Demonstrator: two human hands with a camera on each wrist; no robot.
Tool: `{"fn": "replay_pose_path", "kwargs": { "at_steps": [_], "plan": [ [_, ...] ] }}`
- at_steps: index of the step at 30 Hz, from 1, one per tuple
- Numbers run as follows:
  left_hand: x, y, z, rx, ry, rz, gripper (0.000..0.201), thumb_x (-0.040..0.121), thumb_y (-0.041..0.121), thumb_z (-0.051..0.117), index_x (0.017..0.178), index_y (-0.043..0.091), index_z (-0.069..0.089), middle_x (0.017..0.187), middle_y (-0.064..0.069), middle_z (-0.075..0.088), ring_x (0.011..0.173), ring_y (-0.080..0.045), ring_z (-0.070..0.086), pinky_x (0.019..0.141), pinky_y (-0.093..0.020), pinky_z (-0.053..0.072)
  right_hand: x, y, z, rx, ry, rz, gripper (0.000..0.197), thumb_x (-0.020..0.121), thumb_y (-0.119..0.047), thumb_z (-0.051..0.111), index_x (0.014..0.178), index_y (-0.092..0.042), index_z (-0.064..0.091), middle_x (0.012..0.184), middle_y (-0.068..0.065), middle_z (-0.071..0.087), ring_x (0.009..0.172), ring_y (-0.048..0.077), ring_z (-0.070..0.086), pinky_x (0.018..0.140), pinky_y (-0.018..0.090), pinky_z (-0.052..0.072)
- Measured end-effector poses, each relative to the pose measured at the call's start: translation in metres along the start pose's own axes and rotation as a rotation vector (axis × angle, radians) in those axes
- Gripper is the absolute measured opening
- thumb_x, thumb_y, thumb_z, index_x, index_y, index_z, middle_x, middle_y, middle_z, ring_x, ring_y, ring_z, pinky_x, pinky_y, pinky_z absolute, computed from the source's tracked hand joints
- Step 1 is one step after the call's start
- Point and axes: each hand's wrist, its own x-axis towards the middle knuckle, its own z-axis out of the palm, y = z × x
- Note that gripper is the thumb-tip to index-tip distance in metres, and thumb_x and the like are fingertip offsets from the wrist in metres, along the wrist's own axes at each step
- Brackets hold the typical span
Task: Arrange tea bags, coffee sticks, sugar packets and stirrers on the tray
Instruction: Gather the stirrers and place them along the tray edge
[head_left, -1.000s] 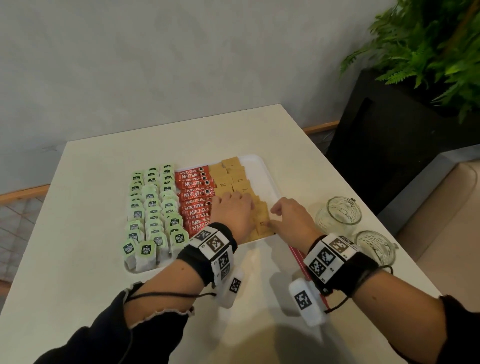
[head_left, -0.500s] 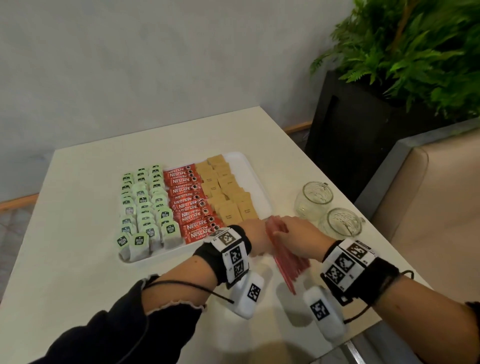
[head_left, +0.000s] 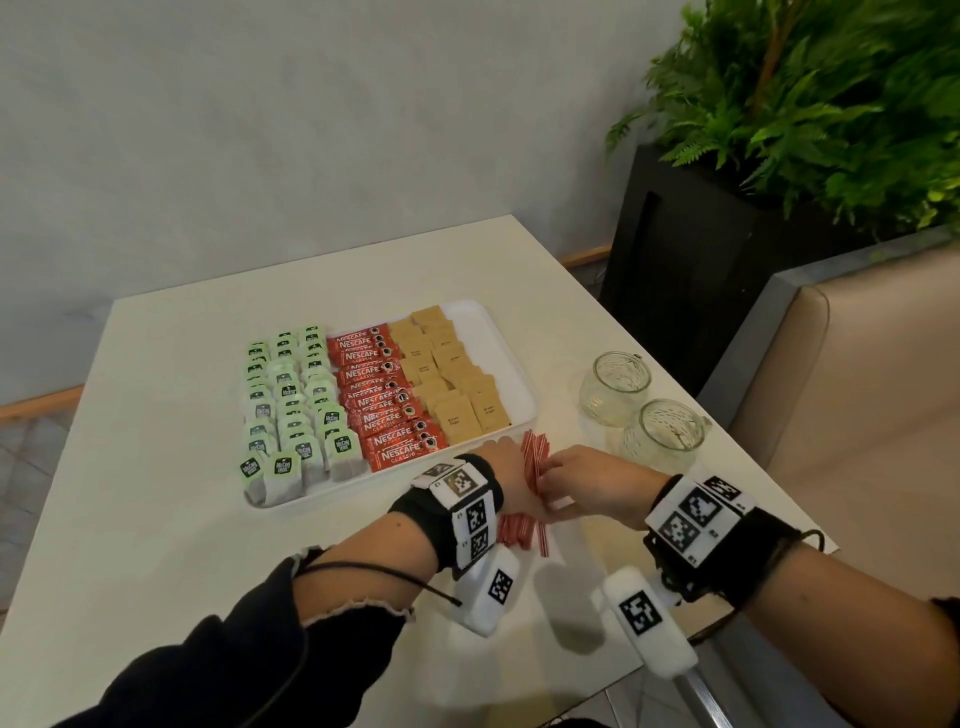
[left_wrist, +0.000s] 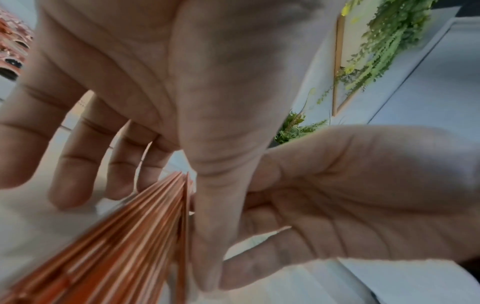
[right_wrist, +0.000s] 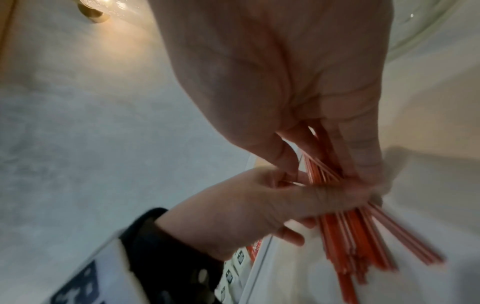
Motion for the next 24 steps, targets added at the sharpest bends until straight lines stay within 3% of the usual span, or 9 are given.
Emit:
{"fn": "replay_pose_path", "kwargs": {
  "at_steps": [2, 5, 7, 10, 13, 17, 21, 24],
  "plan": [
    [-0.002, -0.003, 0.001, 0.063, 0.046, -0.013, 0.080, 0.066, 0.053, 0.082, 0.123, 0.007, 0.049, 0.115, -0.010, 0.062, 0.099, -0.025, 0.063, 0.079, -0.034, 0.053, 0.000, 0.000, -0.005, -0.106, 0.021, -0.008, 0.027, 0.095, -0.003, 0.048, 0.115, 0.008, 0.061, 0.102, 0.014, 0.061, 0.084, 0.018, 0.062, 0.087, 0.037, 0.055],
    [-0.005, -0.009, -0.003, 0.118, 0.057, 0.026, 0.062, 0.073, 0.036, 0.080, 0.121, 0.011, 0.050, 0.115, -0.010, 0.061, 0.095, -0.026, 0.063, 0.070, -0.032, 0.050, 0.006, 0.006, -0.014, -0.405, 0.274, -0.109, 0.018, 0.088, -0.010, 0.057, 0.102, -0.004, 0.067, 0.106, 0.013, 0.064, 0.088, 0.023, 0.064, 0.083, 0.037, 0.055],
    [-0.008, -0.013, -0.007, 0.138, 0.044, 0.063, 0.052, 0.079, 0.027, 0.075, 0.123, 0.013, 0.052, 0.117, -0.010, 0.059, 0.097, -0.028, 0.063, 0.068, -0.031, 0.046, 0.012, 0.015, -0.014, -0.547, 0.386, -0.181, 0.024, 0.084, -0.011, 0.065, 0.107, -0.013, 0.059, 0.116, 0.007, 0.053, 0.086, 0.019, 0.059, 0.079, 0.028, 0.049],
    [-0.013, -0.018, -0.007, 0.164, 0.050, 0.099, 0.043, 0.084, 0.024, 0.068, 0.123, 0.017, 0.053, 0.115, -0.010, 0.059, 0.097, -0.027, 0.062, 0.067, -0.029, 0.041, 0.021, 0.025, -0.011, -0.637, 0.349, -0.293, 0.056, 0.077, -0.016, 0.075, 0.127, -0.024, 0.049, 0.122, 0.000, 0.041, 0.098, 0.016, 0.054, 0.084, 0.023, 0.045],
    [-0.015, -0.021, -0.004, 0.194, 0.073, 0.110, 0.044, 0.083, 0.023, 0.068, 0.123, 0.019, 0.051, 0.113, -0.008, 0.059, 0.096, -0.026, 0.061, 0.065, -0.028, 0.040, 0.027, 0.027, -0.010, -0.747, 0.260, -0.276, 0.071, 0.071, -0.028, 0.080, 0.134, -0.028, 0.048, 0.123, -0.001, 0.042, 0.113, 0.018, 0.044, 0.097, 0.030, 0.041],
    [-0.014, -0.020, -0.004, 0.243, 0.084, 0.085, 0.048, 0.078, 0.025, 0.072, 0.120, 0.015, 0.051, 0.110, -0.005, 0.061, 0.096, -0.024, 0.062, 0.070, -0.031, 0.049, 0.029, 0.024, -0.009, -0.809, 0.205, -0.286, 0.064, 0.067, -0.041, 0.084, 0.124, -0.029, 0.058, 0.117, -0.004, 0.048, 0.107, 0.015, 0.046, 0.093, 0.030, 0.041],
    [-0.013, -0.019, -0.008, 0.288, 0.065, 0.098, 0.029, 0.076, 0.025, 0.072, 0.102, 0.014, 0.065, 0.092, -0.003, 0.068, 0.081, -0.021, 0.066, 0.061, -0.027, 0.048, 0.029, 0.023, -0.008, -0.796, 0.236, -0.309, 0.046, 0.068, -0.039, 0.083, 0.110, -0.030, 0.064, 0.109, -0.006, 0.052, 0.099, 0.012, 0.048, 0.085, 0.028, 0.043],
    [-0.014, -0.019, -0.006, 0.304, 0.067, 0.107, 0.024, 0.078, 0.025, 0.069, 0.101, 0.016, 0.069, 0.091, -0.002, 0.070, 0.081, -0.020, 0.067, 0.061, -0.027, 0.049, 0.029, 0.021, -0.005, -0.792, 0.255, -0.305, 0.031, 0.071, -0.041, 0.080, 0.097, -0.030, 0.068, 0.100, -0.007, 0.055, 0.088, 0.011, 0.051, 0.077, 0.028, 0.044]
  ]
}}
